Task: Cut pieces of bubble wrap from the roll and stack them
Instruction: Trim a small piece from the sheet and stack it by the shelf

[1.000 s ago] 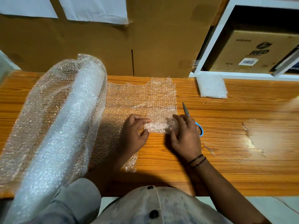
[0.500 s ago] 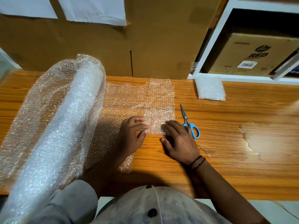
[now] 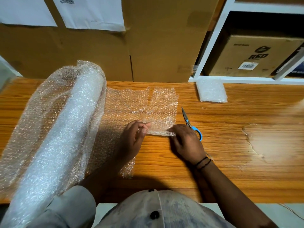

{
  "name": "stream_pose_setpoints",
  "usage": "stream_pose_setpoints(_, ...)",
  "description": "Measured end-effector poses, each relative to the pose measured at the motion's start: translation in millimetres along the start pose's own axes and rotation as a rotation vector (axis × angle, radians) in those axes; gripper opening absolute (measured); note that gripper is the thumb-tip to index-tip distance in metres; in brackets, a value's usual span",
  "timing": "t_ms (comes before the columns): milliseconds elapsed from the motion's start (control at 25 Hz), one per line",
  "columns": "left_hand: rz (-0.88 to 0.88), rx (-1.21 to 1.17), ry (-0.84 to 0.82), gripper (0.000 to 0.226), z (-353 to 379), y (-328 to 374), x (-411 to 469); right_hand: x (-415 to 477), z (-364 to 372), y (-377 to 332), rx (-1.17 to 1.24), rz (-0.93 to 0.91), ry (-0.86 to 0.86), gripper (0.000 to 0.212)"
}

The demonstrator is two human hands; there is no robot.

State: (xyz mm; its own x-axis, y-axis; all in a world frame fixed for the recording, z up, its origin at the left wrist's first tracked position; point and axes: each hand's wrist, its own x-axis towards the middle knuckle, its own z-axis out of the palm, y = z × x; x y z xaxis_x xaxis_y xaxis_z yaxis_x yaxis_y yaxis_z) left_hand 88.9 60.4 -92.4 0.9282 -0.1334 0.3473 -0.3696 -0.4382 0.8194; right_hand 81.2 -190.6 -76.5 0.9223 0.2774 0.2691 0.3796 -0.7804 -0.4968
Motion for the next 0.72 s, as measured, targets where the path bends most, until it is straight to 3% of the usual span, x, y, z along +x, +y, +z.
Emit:
stream_pose_setpoints(120, -0.053, -0.031, -0.051, 0.042, -0.6, -1.0, -2.6, 2.1, -1.5, -2.4, 0.115, 0.097, 0.066, 0.023)
stream_pose_setpoints(240, -0.171, 0.091, -0.052, 0.063, 0.0, 0.3, -5.6, 4.9, -3.9, -7.2, 0.166, 0.200, 0.168, 0.016)
stream_pose_setpoints(720, -0.166, 0.270, 0.034, 0.064, 8.4, 0.5, 38.6, 64.4, -2.7, 9.7, 0.303, 0.465, 0.302, 0.018)
